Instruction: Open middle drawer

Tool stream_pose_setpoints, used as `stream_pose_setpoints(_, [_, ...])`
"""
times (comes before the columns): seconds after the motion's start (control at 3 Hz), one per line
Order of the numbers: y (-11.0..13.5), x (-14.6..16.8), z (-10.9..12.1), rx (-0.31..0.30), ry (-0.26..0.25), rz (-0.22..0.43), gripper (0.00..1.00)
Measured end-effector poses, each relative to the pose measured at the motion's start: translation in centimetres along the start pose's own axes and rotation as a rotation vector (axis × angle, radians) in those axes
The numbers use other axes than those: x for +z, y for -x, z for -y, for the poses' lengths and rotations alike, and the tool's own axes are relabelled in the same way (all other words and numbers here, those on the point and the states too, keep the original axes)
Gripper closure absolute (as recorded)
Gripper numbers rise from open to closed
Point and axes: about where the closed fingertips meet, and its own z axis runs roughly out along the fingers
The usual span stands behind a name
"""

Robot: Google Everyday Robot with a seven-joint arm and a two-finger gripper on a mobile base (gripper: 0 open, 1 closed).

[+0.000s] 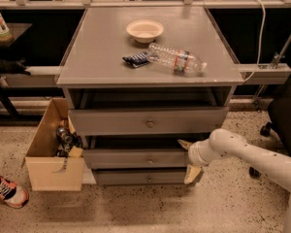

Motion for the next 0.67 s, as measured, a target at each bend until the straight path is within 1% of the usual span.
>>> stream_pose_setpoints(0.33, [-0.1,1.8,-0.3,0.002,0.066,-0.018,0.0])
stream_pose_setpoints(0.67, [0.0,3.7,-1.0,0.0,0.15,-0.043,0.0])
